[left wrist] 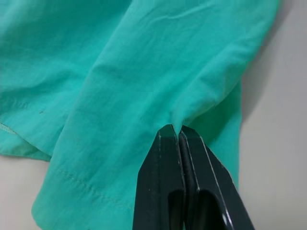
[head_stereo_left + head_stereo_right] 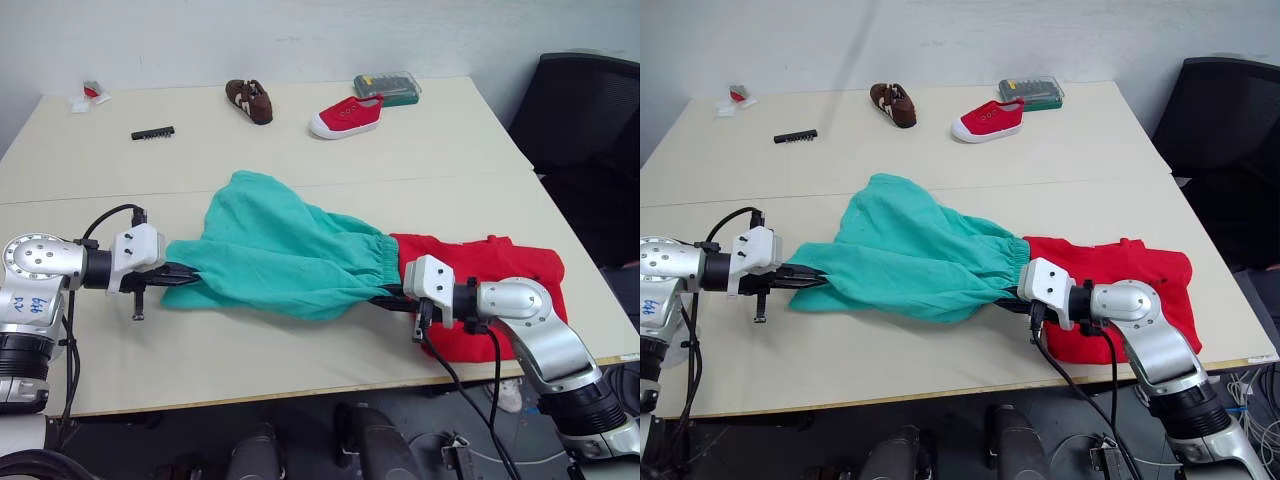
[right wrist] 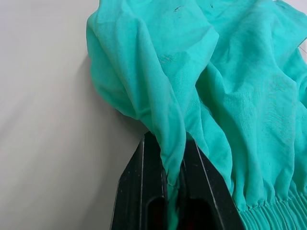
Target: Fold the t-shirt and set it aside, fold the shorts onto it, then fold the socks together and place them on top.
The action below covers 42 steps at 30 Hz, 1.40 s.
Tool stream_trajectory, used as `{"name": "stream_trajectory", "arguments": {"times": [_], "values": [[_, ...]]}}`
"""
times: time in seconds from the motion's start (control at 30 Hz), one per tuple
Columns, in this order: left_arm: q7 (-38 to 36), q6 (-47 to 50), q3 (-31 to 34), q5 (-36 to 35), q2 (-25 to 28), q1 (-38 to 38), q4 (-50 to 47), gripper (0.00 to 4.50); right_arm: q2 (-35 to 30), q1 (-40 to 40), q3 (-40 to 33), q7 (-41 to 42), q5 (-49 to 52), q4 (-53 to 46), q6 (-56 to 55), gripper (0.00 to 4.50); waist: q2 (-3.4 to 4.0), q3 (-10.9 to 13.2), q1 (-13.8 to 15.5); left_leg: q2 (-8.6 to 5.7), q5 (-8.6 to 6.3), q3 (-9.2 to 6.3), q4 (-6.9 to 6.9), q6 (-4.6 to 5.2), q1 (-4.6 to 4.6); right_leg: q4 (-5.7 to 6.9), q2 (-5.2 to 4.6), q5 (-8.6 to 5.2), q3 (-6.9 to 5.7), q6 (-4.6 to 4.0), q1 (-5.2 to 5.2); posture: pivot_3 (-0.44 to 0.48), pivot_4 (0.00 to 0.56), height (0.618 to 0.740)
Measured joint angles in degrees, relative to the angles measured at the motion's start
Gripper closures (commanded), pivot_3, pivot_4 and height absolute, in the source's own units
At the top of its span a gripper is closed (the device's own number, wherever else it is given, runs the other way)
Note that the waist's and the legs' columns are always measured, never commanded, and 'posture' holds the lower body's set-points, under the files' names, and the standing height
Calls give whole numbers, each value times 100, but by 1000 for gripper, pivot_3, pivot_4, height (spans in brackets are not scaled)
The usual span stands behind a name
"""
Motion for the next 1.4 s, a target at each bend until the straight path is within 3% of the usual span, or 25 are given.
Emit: {"name": "stream_trajectory", "arguments": {"times": [0.1,0.2,0.27,0.37,0.43,0.5,0.57,0.67,0.73,0.8,0.9,1.0,1.1,1.27,1.4], "values": [[-227,308,-90,-25,13,-266,41,4481,27,-41,-5,-21,-4,44,68,4500,0,0,6,-2,3,0,2,-5,0,2,8,0,-2,0,0,0,150,740],[434,326,-65,72,-638,-1717,1129,4481,315,-747,-62,-377,-78,673,90,4500,-8,3,56,-17,15,21,30,2,-11,26,14,8,-17,-1,5,0,150,740],[1933,99,168,206,-1174,-3379,2634,4481,538,-1720,-277,-967,-221,1522,-17,4500,-42,41,121,-26,19,18,77,8,-48,25,16,50,-27,-20,-11,0,150,740],[4011,-462,863,187,-1297,-5663,4124,4481,550,-3408,-1028,-2413,-607,2712,-879,4500,-56,61,103,-7,30,11,71,4,-119,24,-6,88,-6,-20,-88,0,150,740],[4223,-394,1380,-159,-1130,-6635,4434,4481,218,-3900,-1461,-2809,-786,2930,-1599,4500,-44,55,66,-12,25,37,21,-5,-105,23,-6,65,-13,-25,-107,0,150,740],[3448,286,1744,-595,-843,-7112,4407,4481,6,-3860,-1606,-2701,-773,2569,-1929,4500,-43,54,-9,-7,17,85,-10,-16,-93,21,4,41,-71,-35,-110,0,150,740],[2083,1017,1615,-800,-558,-6757,3929,4481,109,-3413,-1515,-2387,-433,1778,-1646,4500,-33,44,-38,-8,14,109,-19,-21,-31,43,10,14,-108,-44,-90,0,150,740],[438,2165,1059,-952,52,-4767,2410,4481,243,-2171,-773,-1683,34,684,-1083,4500,-6,26,-135,-5,-6,104,-40,-54,-4,71,-7,-60,-85,-61,-97,0,150,740],[34,2958,1142,-1133,481,-3001,1454,4481,238,-1223,-315,-1256,156,332,-897,4500,-15,35,-256,14,-15,67,-36,-72,-17,93,2,-62,-51,-65,-118,0,150,740],[-16,3187,1398,-1175,641,-1703,861,4481,276,-765,-24,-1040,187,237,-797,4500,-58,60,-319,30,-14,51,5,-82,-17,144,-2,-63,-52,-80,-119,0,150,740],[214,3018,1838,-1208,626,-570,8,4481,487,-771,93,-951,189,22,-788,4500,-84,68,-305,39,-5,27,56,-92,4,142,-1,-42,-52,-103,-85,0,150,740],[538,2604,1971,-1110,526,-124,-465,4481,526,-894,185,-728,224,-27,-748,4500,-82,67,-188,26,3,16,19,-74,87,99,-2,-34,-57,-116,3,0,150,740],[847,2291,1688,-936,115,18,-704,3898,410,-935,236,-302,399,-43,-531,4500,-75,62,-13,22,10,5,-15,-63,128,75,-5,-31,-64,-120,53,0,150,740],[1028,1861,802,-616,-470,-154,-1077,2344,-310,-447,329,527,784,-587,-81,4500,-84,55,137,22,13,-2,-7,-88,79,76,-2,-30,-72,-119,11,0,150,740],[935,965,41,-73,-802,-626,-961,1017,-1039,128,307,1140,955,-1003,91,4500,-84,55,165,8,1,1,-5,-83,68,57,-2,-31,-87,-117,6,0,150,740]]}}
